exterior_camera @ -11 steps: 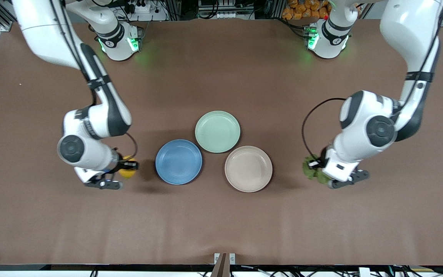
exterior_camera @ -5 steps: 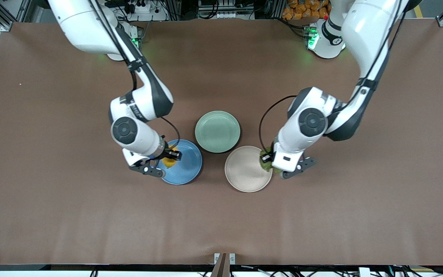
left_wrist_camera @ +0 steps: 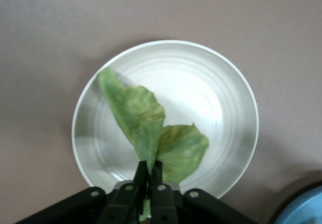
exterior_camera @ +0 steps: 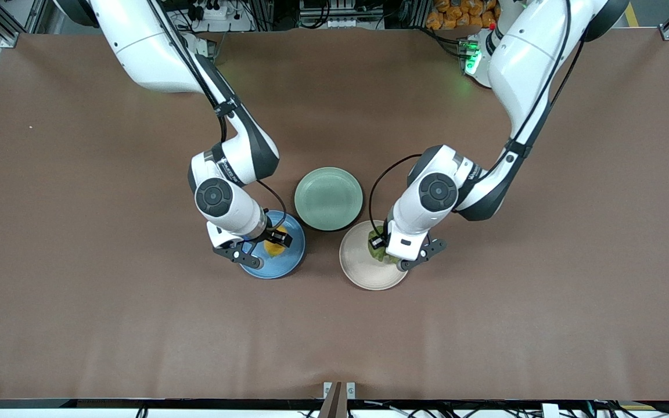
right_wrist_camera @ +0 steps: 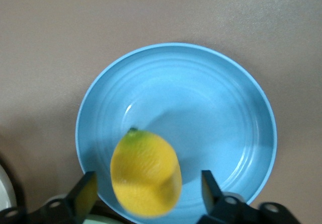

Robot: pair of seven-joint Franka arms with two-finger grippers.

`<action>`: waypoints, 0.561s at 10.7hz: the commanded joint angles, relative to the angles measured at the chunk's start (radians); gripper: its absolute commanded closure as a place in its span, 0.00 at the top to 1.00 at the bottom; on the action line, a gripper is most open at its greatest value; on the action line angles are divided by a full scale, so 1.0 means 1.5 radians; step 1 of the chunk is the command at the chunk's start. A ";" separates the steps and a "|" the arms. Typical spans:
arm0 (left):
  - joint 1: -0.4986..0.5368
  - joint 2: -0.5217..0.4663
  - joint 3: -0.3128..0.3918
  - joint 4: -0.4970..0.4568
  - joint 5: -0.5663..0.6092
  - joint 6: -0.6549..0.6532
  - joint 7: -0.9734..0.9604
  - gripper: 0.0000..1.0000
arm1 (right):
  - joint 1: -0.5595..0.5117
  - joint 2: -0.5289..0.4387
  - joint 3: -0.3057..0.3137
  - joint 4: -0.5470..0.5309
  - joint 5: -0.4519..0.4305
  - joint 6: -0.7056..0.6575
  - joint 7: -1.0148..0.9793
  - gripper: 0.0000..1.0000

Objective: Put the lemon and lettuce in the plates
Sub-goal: 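Open the right gripper over the blue plate while the left releases lettuce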

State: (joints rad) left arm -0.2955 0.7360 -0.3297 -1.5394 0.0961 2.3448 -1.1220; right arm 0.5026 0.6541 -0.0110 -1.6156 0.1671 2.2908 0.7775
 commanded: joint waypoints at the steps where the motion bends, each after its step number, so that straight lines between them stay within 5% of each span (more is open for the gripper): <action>1: -0.013 0.006 0.014 0.019 -0.004 0.002 -0.016 1.00 | -0.002 0.000 -0.008 0.013 0.002 -0.001 0.009 1.00; 4: 0.003 -0.024 0.017 0.024 0.000 -0.002 -0.010 1.00 | -0.045 -0.006 -0.010 0.014 -0.081 0.004 -0.008 1.00; 6: 0.027 -0.068 0.018 0.022 0.018 -0.006 0.041 1.00 | -0.065 -0.012 -0.044 0.005 -0.086 -0.002 -0.100 1.00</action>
State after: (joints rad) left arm -0.2761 0.7043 -0.3080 -1.4867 0.1010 2.3527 -1.1048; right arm 0.4294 0.6530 -0.0532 -1.5979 0.0535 2.2989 0.7062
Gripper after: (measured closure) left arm 0.075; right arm 0.000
